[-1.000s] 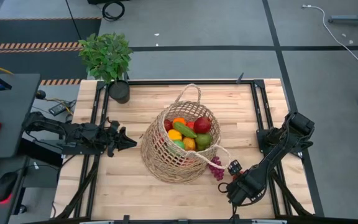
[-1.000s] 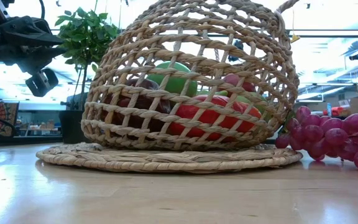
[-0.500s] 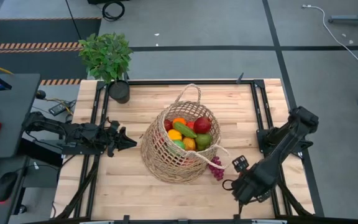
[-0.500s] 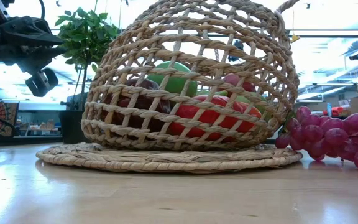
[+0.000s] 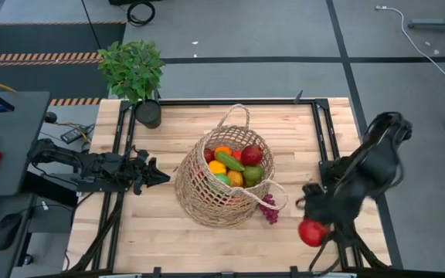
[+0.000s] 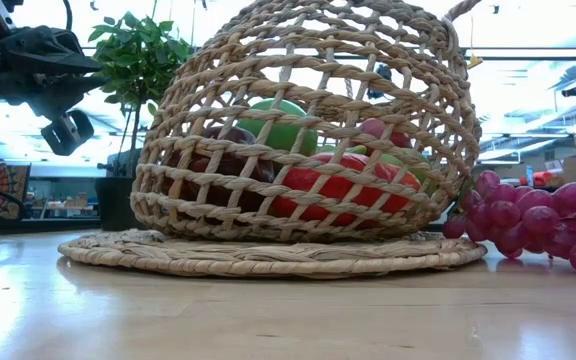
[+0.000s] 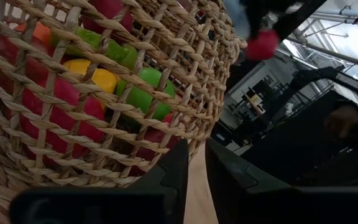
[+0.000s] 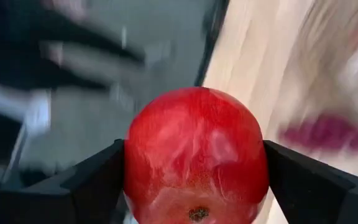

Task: Build produce basket
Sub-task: Put the red apple into the brown basket

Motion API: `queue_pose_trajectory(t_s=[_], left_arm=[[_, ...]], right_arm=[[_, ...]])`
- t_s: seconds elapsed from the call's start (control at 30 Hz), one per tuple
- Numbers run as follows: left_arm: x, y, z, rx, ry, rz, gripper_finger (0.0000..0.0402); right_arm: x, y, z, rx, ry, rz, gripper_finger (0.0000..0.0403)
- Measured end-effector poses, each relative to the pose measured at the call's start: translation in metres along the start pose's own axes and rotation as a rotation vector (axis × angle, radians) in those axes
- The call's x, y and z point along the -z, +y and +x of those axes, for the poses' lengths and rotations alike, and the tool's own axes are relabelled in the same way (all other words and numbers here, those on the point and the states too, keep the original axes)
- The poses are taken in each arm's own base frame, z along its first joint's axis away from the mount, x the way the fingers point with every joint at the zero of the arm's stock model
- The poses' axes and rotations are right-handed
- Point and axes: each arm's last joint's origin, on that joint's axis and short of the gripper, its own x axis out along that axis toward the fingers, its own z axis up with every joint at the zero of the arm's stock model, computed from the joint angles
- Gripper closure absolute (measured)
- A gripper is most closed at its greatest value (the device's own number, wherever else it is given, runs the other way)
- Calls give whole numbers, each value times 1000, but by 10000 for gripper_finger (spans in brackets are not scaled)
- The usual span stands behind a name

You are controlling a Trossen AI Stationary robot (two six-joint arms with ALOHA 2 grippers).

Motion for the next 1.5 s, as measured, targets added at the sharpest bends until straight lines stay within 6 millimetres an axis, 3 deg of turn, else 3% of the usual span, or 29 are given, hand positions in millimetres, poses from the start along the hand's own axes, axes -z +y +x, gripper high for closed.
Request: queue_pose_trajectory(t_s=[0.13,0.27,0.5,0.63,0.87,1.07,1.3,1.5], left_arm=[[0,0,0,0,0,0,344],[0,0,0,0,-1,0,340],[0,0,0,0,0,0,342],[0,0,0,0,0,0,345],[0,0,0,0,0,0,341],[0,0,0,0,0,1,344],[0,0,0,-1,2,1,342],[0,0,0,0,1,0,339]], right_arm=[[-11,1,-35,39,-312,-8,44],[-18,-1,-58,124,-560,-33,44],[-27,-17,-66,448,-721,-41,44],[-44,-27,-67,495,-792,-11,44],[-82,-55,-74,307,-952,113,43],[-108,-73,-102,16,-1211,188,43],[-119,-87,-125,-171,-1360,210,43],[-119,-100,-127,-165,-1354,282,43]])
